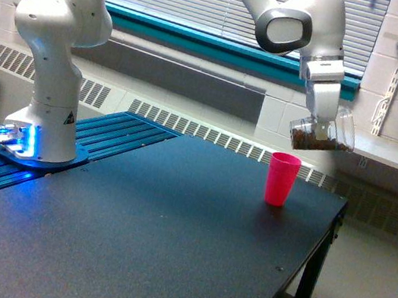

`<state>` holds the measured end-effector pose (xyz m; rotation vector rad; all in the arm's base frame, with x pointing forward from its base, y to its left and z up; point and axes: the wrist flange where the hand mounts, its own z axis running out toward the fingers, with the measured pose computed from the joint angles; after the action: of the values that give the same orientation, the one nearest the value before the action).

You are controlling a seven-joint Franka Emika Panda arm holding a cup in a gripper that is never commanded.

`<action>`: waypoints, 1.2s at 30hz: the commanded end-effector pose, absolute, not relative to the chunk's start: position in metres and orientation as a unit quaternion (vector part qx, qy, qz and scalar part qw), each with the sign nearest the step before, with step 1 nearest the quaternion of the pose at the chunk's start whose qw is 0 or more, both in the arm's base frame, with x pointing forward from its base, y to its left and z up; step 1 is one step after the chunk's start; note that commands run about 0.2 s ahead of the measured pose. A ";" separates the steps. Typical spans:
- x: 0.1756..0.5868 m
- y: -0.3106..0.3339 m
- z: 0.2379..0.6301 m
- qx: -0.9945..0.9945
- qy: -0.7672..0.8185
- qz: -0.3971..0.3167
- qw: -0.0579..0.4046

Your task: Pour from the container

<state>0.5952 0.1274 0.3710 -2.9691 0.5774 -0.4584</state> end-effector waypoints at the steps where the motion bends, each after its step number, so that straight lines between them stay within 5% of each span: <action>1: 0.598 0.120 0.372 -0.969 0.195 -0.150 0.038; 36: 0.547 0.182 0.353 -0.984 0.125 -0.130 -0.004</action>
<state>0.5605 0.1569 0.3476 -3.0866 0.4359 -0.4000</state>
